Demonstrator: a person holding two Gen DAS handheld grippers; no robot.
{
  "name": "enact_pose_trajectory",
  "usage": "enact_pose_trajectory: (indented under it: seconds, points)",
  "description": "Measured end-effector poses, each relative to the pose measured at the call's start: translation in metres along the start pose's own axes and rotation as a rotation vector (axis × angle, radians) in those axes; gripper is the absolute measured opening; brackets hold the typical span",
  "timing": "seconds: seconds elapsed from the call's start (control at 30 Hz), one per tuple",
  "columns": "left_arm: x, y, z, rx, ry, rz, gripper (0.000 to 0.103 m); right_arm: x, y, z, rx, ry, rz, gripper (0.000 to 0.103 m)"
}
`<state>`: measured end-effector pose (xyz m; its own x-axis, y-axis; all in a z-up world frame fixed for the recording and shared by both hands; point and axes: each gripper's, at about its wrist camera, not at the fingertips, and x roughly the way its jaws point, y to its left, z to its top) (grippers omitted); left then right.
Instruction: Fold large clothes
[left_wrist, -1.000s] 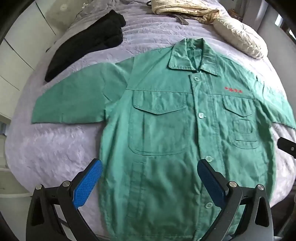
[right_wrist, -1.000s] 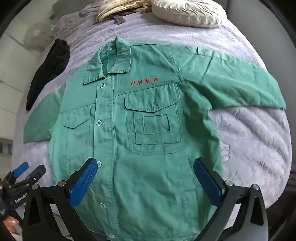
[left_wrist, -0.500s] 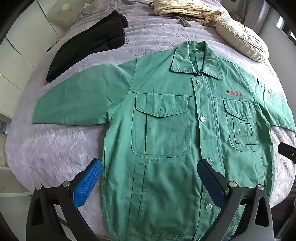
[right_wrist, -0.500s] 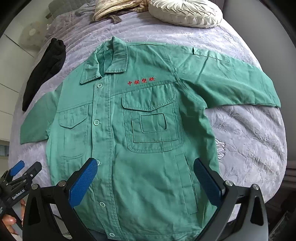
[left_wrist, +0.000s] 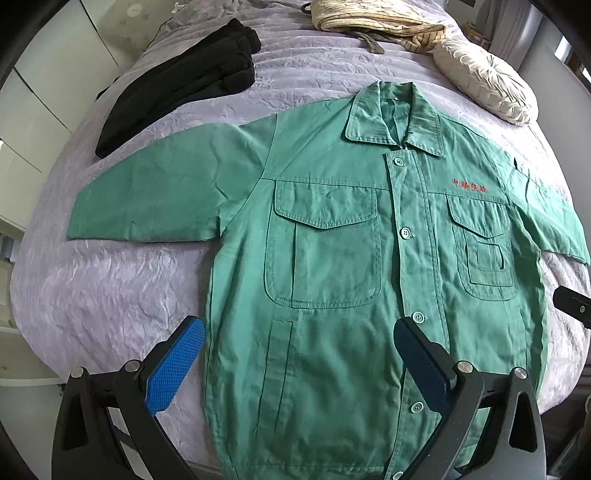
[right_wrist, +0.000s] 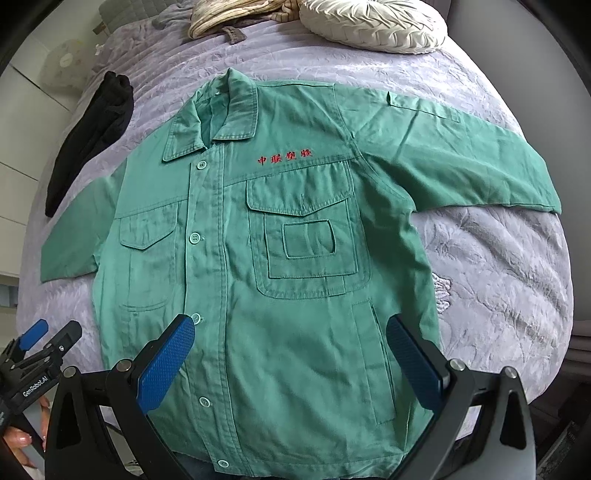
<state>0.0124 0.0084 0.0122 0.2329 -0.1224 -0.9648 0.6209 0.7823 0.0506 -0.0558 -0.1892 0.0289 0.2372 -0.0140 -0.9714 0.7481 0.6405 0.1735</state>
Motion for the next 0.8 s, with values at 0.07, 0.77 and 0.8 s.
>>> enact_pose_trajectory:
  seconds: [0.07, 0.77, 0.8]
  points:
    - [0.0002, 0.0007, -0.0007, 0.000, 0.000, 0.000, 0.103, -0.0003, -0.0003, -0.0001, 0.000, 0.000, 0.002, 0.103]
    - [-0.0002, 0.0022, -0.0031, -0.003, 0.008, -0.003, 0.103, -0.0008, 0.0008, 0.0007, -0.006, -0.001, -0.003, 0.103]
    - [-0.0003, 0.0022, -0.0033, -0.003, 0.008, -0.003, 0.103, -0.0008, 0.0008, 0.0008, -0.006, -0.001, -0.003, 0.103]
